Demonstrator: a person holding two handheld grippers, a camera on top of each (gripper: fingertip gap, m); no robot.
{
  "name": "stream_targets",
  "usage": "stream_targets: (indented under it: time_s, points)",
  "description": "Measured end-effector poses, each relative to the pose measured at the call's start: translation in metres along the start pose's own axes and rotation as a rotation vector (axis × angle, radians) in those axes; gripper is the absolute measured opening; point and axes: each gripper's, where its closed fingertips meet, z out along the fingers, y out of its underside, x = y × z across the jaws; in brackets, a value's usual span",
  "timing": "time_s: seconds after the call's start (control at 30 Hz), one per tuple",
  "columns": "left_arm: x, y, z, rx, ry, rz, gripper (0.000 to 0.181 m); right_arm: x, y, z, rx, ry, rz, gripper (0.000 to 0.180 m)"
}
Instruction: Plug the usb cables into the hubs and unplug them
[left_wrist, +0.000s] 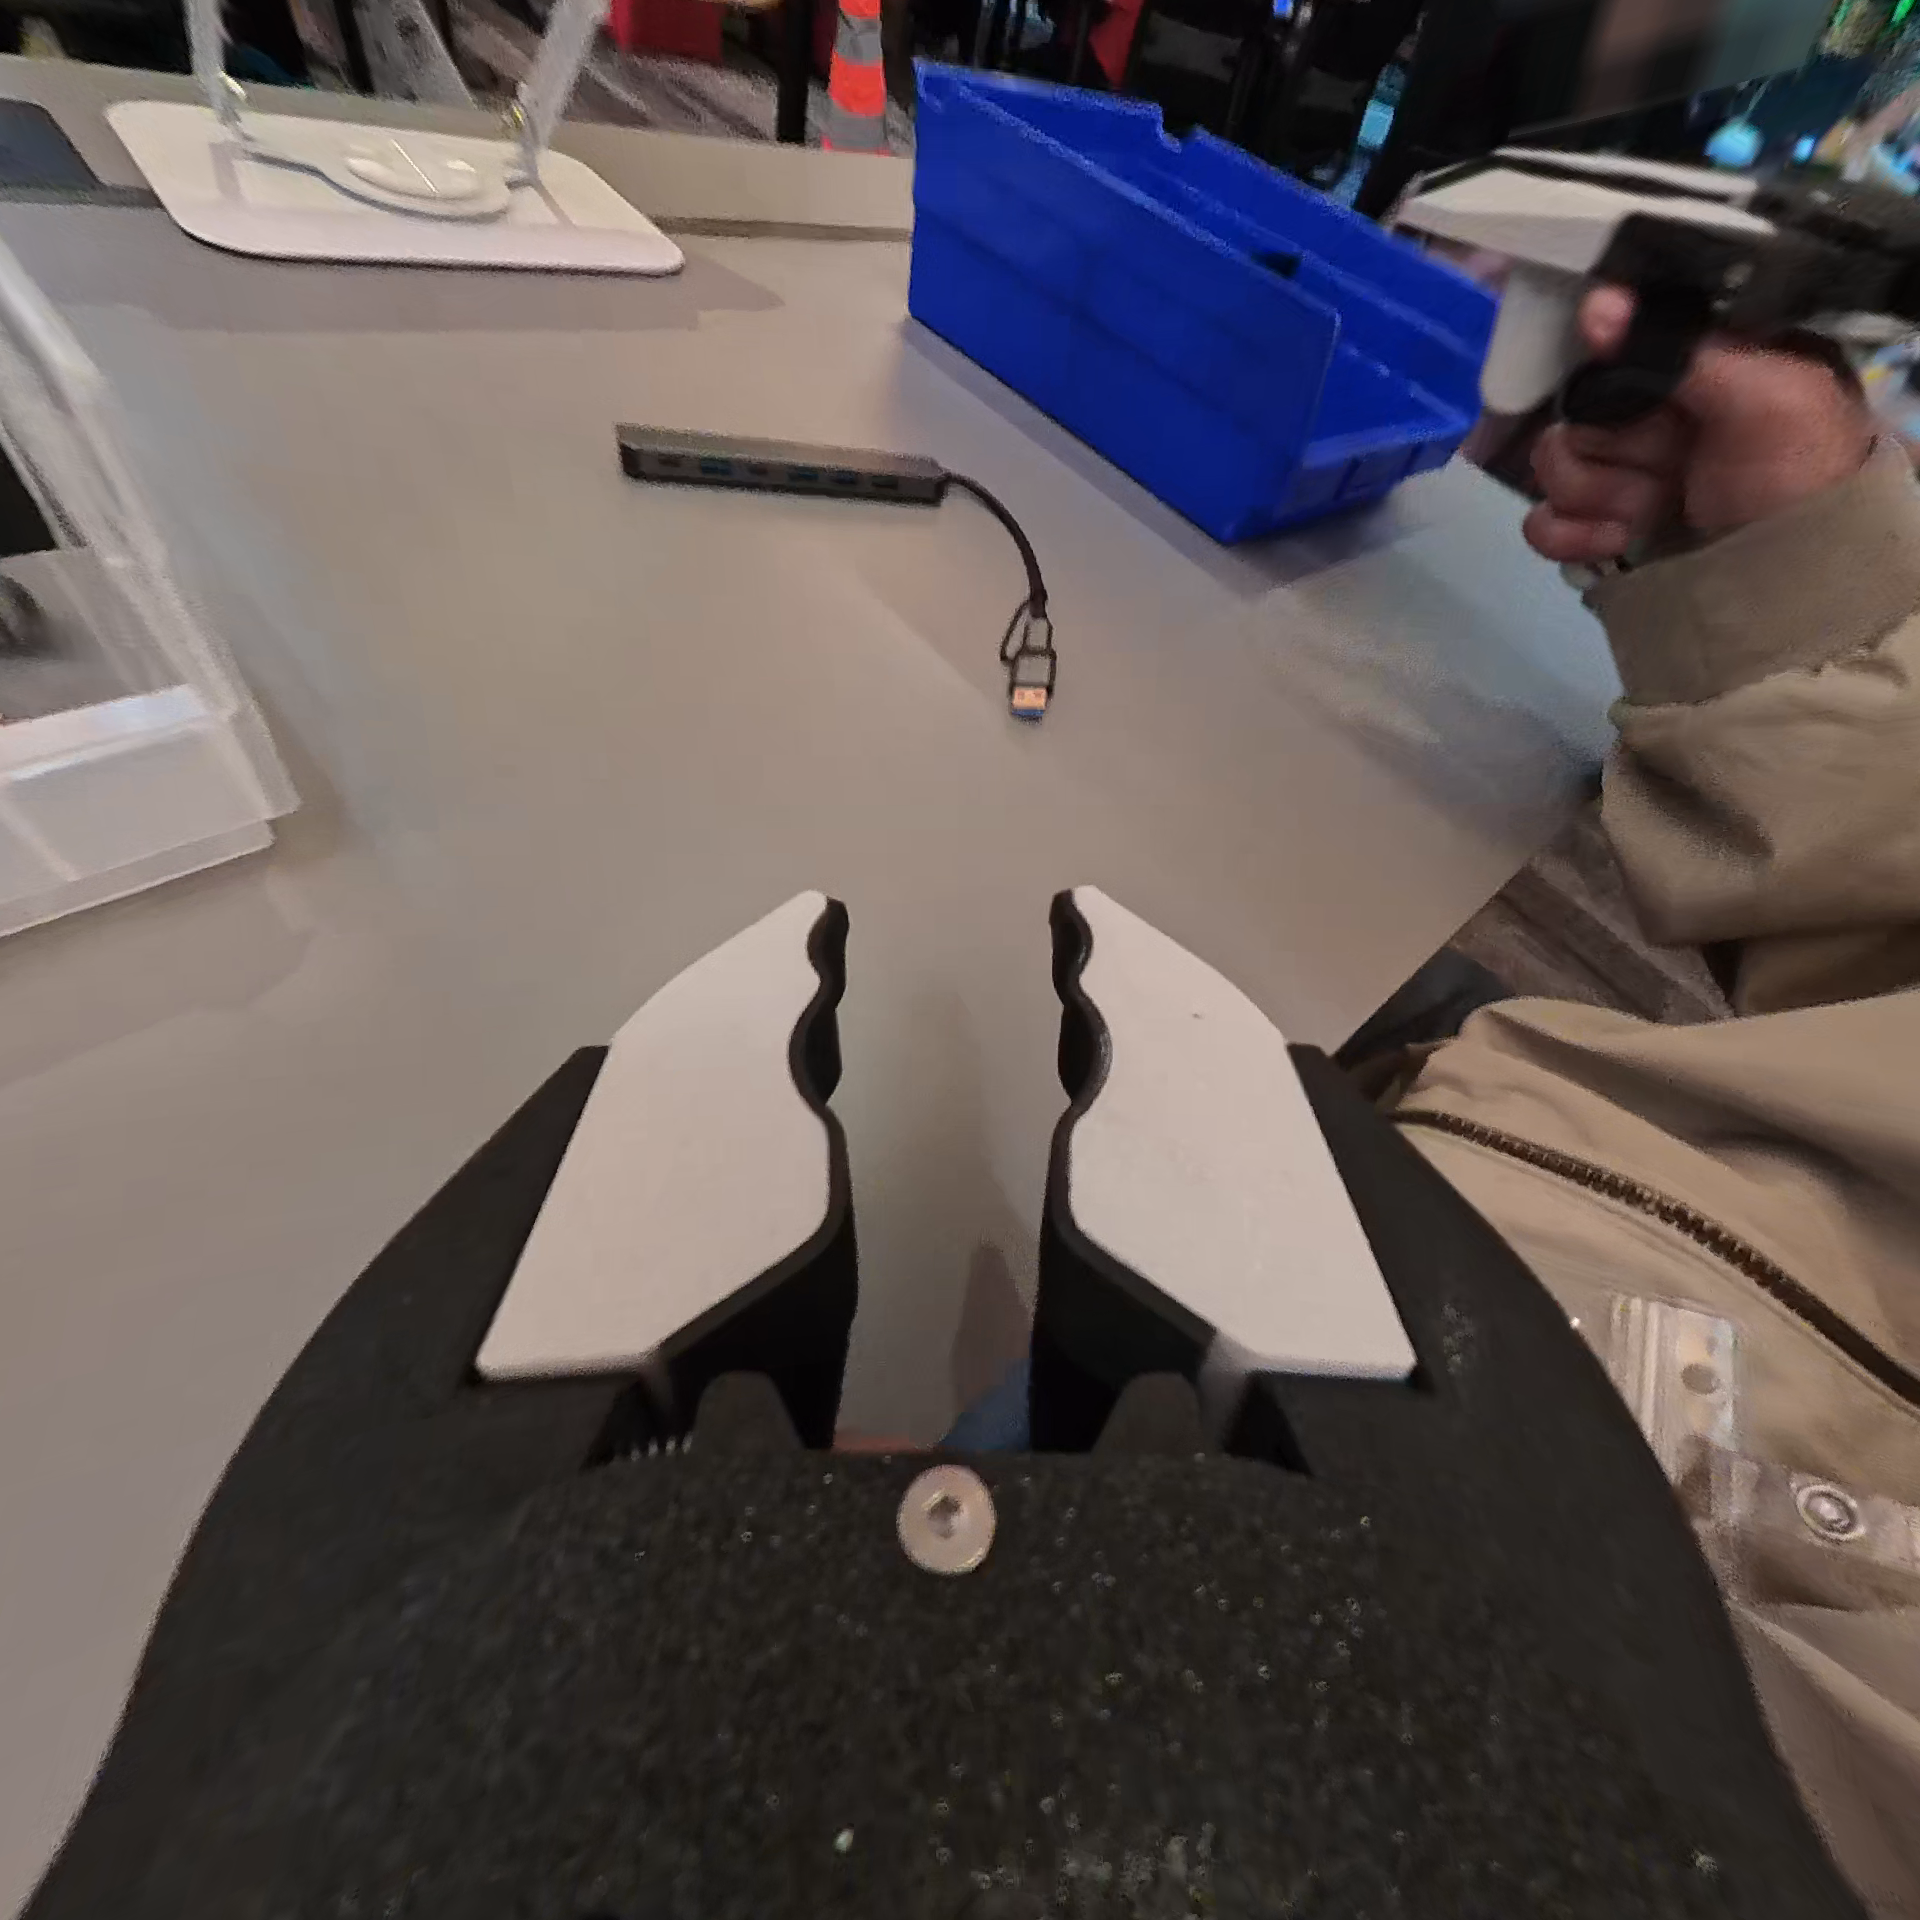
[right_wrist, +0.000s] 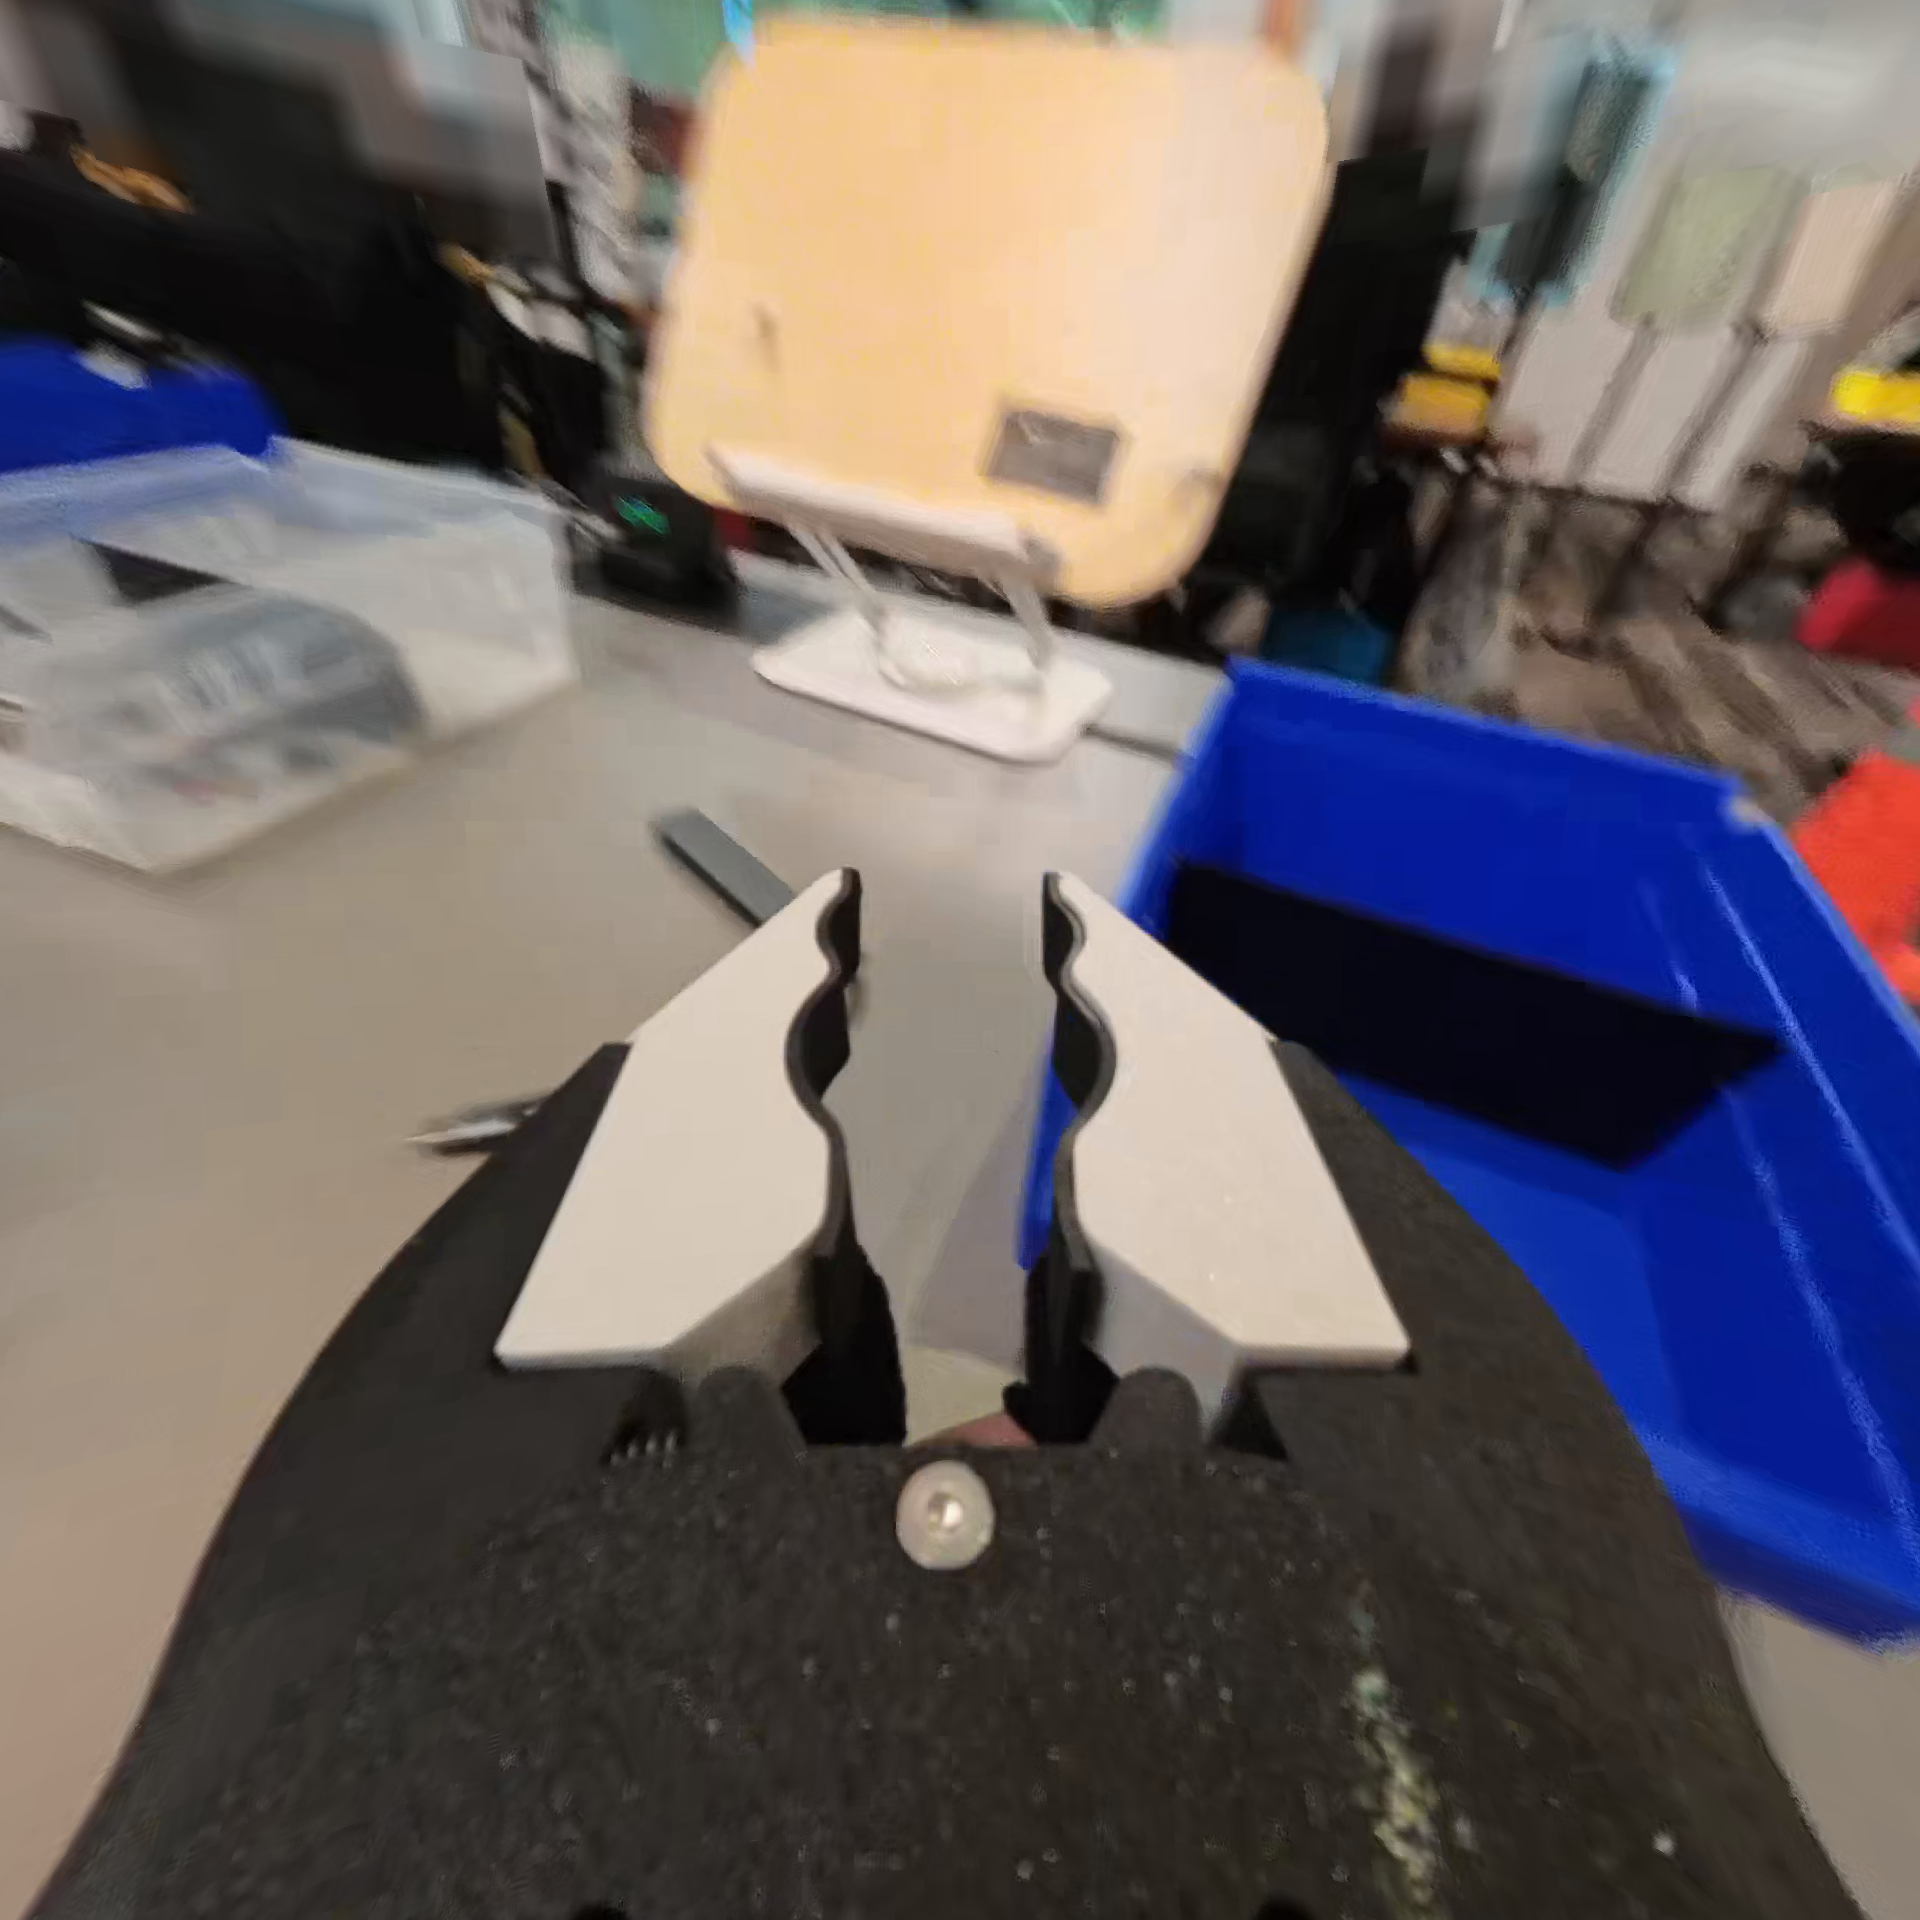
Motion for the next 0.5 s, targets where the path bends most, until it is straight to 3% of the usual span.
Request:
stream_targets:
  time_s: [0.07,0.13,0.23,0.33,0.5]
  points:
    - [-0.008,-0.004,-0.004,0.031,-0.018,-0.032,0.038,-0.041,-0.014,-0.006,0.043,-0.174,-0.007,0.035]
    - [-0.016,-0.002,-0.005,0.023,-0.029,-0.063,0.038,-0.092,-0.001,-0.008,-0.004,-0.395,0.020,0.034]
    - [-0.035,-0.001,-0.008,0.012,-0.098,-0.092,0.038,-0.144,0.027,-0.004,-0.070,-0.560,0.081,0.034]
    - [-0.076,-0.004,-0.021,0.001,-0.255,-0.108,0.044,-0.165,0.050,0.002,-0.158,-0.601,0.011,0.039]
    - [-0.170,-0.021,-0.060,-0.032,-0.570,-0.159,0.052,-0.156,0.055,0.005,-0.153,-0.563,-0.029,0.038]
